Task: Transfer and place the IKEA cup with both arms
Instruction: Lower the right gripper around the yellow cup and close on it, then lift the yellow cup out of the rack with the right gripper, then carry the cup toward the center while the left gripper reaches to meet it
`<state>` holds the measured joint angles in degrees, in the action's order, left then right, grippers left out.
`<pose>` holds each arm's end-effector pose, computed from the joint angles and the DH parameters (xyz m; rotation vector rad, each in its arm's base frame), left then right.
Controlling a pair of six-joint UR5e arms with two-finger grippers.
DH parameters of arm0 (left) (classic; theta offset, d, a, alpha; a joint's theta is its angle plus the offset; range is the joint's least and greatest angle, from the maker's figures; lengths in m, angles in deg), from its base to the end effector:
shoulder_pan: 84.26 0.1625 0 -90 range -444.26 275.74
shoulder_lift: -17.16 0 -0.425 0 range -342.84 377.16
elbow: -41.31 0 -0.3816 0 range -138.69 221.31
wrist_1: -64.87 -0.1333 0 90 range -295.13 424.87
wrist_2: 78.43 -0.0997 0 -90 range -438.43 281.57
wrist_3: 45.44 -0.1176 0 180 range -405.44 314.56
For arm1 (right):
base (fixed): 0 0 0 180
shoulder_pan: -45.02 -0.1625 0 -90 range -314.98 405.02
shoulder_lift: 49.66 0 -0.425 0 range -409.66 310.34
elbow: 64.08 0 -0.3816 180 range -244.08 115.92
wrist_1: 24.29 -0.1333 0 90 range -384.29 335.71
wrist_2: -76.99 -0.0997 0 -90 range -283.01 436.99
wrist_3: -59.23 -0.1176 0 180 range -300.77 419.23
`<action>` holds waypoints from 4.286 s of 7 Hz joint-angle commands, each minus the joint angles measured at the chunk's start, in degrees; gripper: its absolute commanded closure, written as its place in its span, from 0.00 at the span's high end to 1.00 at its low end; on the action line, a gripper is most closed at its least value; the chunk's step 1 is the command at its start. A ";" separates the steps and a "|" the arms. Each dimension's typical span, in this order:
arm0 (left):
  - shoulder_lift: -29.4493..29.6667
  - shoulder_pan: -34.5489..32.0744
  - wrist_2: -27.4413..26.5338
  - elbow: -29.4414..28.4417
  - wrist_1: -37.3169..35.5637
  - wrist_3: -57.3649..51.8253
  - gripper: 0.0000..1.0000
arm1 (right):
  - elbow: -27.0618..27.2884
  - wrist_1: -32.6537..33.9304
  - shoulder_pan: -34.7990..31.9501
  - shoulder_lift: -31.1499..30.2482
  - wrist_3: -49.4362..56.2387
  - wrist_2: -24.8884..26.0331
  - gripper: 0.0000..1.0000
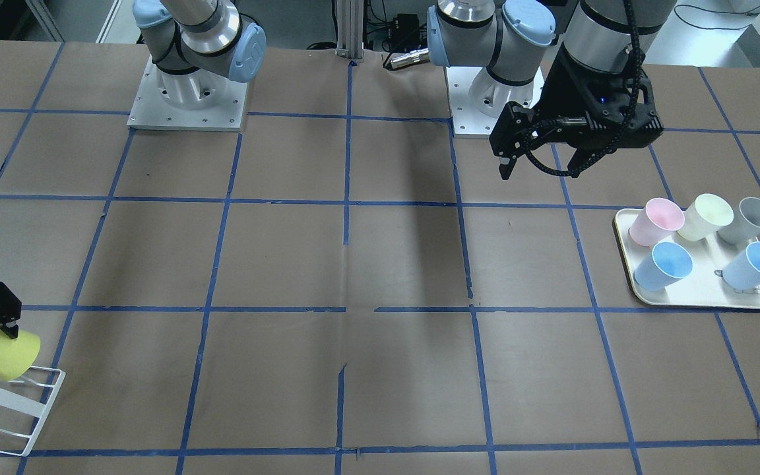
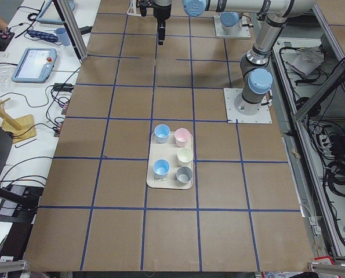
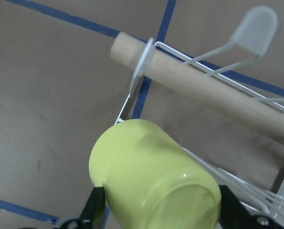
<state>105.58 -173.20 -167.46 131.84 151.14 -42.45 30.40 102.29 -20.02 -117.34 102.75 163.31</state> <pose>-0.1264 -0.4814 0.4855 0.1092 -3.1187 0.1298 -0.1340 -0.6217 0.2849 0.5061 -3.0447 0.2741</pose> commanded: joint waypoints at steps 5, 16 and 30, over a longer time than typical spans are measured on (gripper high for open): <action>-0.09 0.00 0.00 0.00 -0.05 -0.09 1.00 | -0.17 -2.73 0.00 -0.62 -0.19 0.78 0.16; 0.00 0.70 2.28 0.09 0.13 -0.79 1.00 | -15.88 -31.00 0.00 -6.07 0.25 7.10 0.00; 1.22 6.88 76.05 13.44 0.07 -7.83 1.00 | -18.11 -93.61 -10.90 -6.43 15.98 -58.99 0.00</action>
<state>106.04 -164.15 -98.22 144.64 154.15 -50.96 11.89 11.67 -30.94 -124.66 116.28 104.98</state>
